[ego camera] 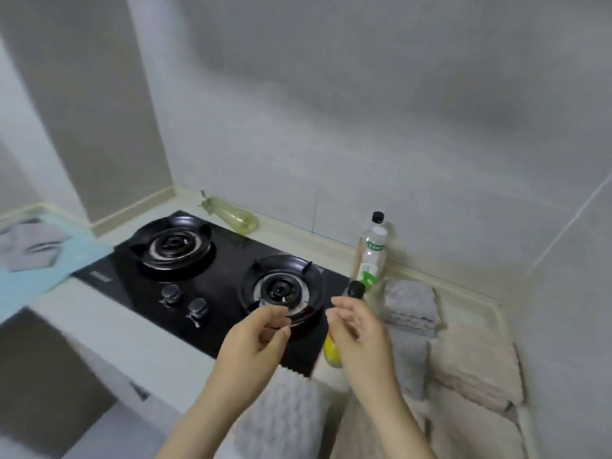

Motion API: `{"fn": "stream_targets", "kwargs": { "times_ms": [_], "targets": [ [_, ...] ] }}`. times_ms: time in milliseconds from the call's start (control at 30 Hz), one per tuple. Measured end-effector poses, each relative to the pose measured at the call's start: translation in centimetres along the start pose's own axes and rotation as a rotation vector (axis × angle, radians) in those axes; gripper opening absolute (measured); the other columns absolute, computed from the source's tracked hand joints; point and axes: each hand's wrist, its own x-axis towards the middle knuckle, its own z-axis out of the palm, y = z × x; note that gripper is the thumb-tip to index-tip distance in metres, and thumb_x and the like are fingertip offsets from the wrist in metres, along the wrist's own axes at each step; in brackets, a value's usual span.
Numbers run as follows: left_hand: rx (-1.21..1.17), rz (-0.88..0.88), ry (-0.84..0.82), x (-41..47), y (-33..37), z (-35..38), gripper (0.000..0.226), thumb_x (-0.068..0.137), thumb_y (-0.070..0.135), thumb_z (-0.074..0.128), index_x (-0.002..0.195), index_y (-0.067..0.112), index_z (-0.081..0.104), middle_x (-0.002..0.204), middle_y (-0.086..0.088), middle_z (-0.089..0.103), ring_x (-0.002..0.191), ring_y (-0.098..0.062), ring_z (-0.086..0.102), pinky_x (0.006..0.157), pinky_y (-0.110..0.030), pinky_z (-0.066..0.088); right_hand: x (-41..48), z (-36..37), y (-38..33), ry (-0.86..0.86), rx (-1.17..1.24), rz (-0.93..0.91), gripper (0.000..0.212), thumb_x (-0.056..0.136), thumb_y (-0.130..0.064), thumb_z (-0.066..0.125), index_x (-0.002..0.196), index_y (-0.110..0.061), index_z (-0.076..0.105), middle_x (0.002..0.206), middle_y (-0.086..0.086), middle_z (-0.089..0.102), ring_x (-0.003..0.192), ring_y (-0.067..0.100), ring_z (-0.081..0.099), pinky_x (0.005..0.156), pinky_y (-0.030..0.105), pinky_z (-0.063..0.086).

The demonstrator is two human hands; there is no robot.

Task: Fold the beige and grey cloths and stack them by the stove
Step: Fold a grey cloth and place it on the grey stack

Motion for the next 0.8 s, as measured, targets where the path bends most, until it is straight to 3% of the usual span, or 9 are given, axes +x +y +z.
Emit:
{"fn": "stream_targets", "kwargs": {
  "times_ms": [200, 400, 667, 800],
  "targets": [
    [0.026, -0.087, 0.206, -6.4, -6.6, -16.8, 0.022, 0.09, 0.015, 0.058, 0.104, 0.032, 0.061, 0.096, 0.013, 0.069, 0.083, 0.006, 0.061, 0.066, -0.009, 0.048, -6.0, 15.8, -6.6, -0.245, 0.041, -0.044, 0.016, 0.092, -0.022, 0.062, 0.101, -0.036, 0.063, 0.094, -0.012, 0.068, 0.087, -0.006, 0.062, 0.074, 0.007, 0.046],
    [0.048, -0.177, 0.347, -10.6, -11.9, -27.6, 0.024, 0.091, 0.021, 0.056, 0.108, 0.037, 0.059, 0.097, 0.02, 0.068, 0.085, 0.009, 0.06, 0.066, -0.009, 0.047, -9.6, 27.7, -11.1, -0.441, 0.066, -0.053, 0.017, 0.093, -0.022, 0.06, 0.106, -0.033, 0.064, 0.097, -0.011, 0.068, 0.091, -0.005, 0.061, 0.076, 0.007, 0.047],
    [0.101, -0.235, 0.43, -9.0, -17.2, -37.2, 0.023, 0.09, 0.022, 0.058, 0.108, 0.036, 0.06, 0.096, 0.021, 0.068, 0.087, 0.013, 0.058, 0.064, -0.003, 0.044, -7.8, 39.6, -14.1, -0.513, 0.054, -0.103, 0.015, 0.093, -0.023, 0.061, 0.106, -0.031, 0.064, 0.096, -0.011, 0.067, 0.089, -0.007, 0.061, 0.073, 0.005, 0.046],
    [0.099, -0.259, 0.456, -5.9, -18.9, -42.4, 0.022, 0.089, 0.018, 0.059, 0.094, 0.04, 0.06, 0.095, 0.019, 0.069, 0.081, 0.008, 0.061, 0.065, -0.008, 0.046, -5.0, 45.8, -15.5, -0.53, 0.089, -0.122, 0.014, 0.092, -0.02, 0.062, 0.103, -0.028, 0.065, 0.093, -0.01, 0.067, 0.085, -0.008, 0.06, 0.071, 0.004, 0.045]
  ]
}}
